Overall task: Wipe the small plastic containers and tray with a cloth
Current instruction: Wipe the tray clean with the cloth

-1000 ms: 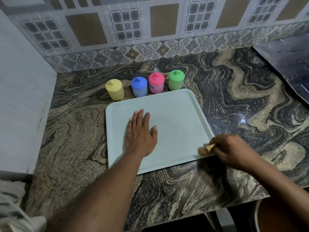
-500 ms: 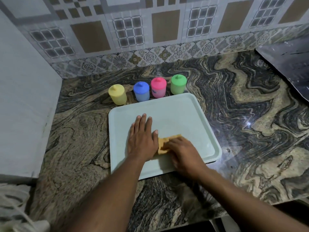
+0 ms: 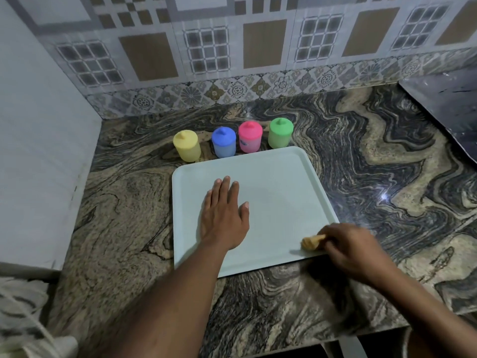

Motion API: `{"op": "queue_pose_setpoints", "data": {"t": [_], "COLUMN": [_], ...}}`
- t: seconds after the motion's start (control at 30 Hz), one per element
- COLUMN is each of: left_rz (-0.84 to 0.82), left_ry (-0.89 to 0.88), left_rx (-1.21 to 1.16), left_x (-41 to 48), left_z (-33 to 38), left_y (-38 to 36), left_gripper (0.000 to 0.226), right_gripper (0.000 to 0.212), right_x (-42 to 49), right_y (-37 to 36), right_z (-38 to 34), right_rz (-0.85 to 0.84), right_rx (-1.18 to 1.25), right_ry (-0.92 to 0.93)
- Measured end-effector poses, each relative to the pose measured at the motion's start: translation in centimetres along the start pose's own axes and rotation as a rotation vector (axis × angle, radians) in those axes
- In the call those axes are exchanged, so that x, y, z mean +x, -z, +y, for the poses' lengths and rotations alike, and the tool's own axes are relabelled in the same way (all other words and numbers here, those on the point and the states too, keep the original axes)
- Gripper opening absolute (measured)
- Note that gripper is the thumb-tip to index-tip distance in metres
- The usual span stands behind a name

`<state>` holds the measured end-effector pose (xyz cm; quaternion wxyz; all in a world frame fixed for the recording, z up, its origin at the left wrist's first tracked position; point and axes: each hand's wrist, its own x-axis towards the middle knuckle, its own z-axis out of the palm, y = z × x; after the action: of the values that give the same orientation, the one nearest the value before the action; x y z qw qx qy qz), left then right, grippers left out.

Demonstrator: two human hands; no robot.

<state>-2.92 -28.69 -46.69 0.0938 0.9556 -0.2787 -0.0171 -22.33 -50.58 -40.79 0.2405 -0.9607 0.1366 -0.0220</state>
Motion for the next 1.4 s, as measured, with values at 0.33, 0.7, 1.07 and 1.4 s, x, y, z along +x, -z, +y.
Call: {"op": "queue_pose_setpoints", "data": {"t": [0.33,0.7,1.07,1.4], "left_rz": [0.01,0.006,0.031,-0.075], "left_ry": [0.004,0.023,0.03,0.168], "left_rx": [-0.001,-0.008,0.001,-0.579], "left_x": [0.1,0.2,0.1,1.8], "left_z": [0.0,0.1,0.1,-1.0], "left_y": [-0.2,-0.1,-0.3,3.0], "left_gripper": [0.065,0.065,0.065,0.055], "right_gripper": [0.041,0.049,0.069,0.009], "right_x": [14.2,15.5,-2.8,2.6], "right_y": [2.2,-4.2,-4.6,5.5], "right_z": [0.2,2.1,1.3,-6.1], "right_rz": [0.373,0.091,0.129,0.203], "right_rx": [0.184,-0.109,-0.218,1.005], "right_ry": [-0.239,-0.086,-0.064,-0.593]}}
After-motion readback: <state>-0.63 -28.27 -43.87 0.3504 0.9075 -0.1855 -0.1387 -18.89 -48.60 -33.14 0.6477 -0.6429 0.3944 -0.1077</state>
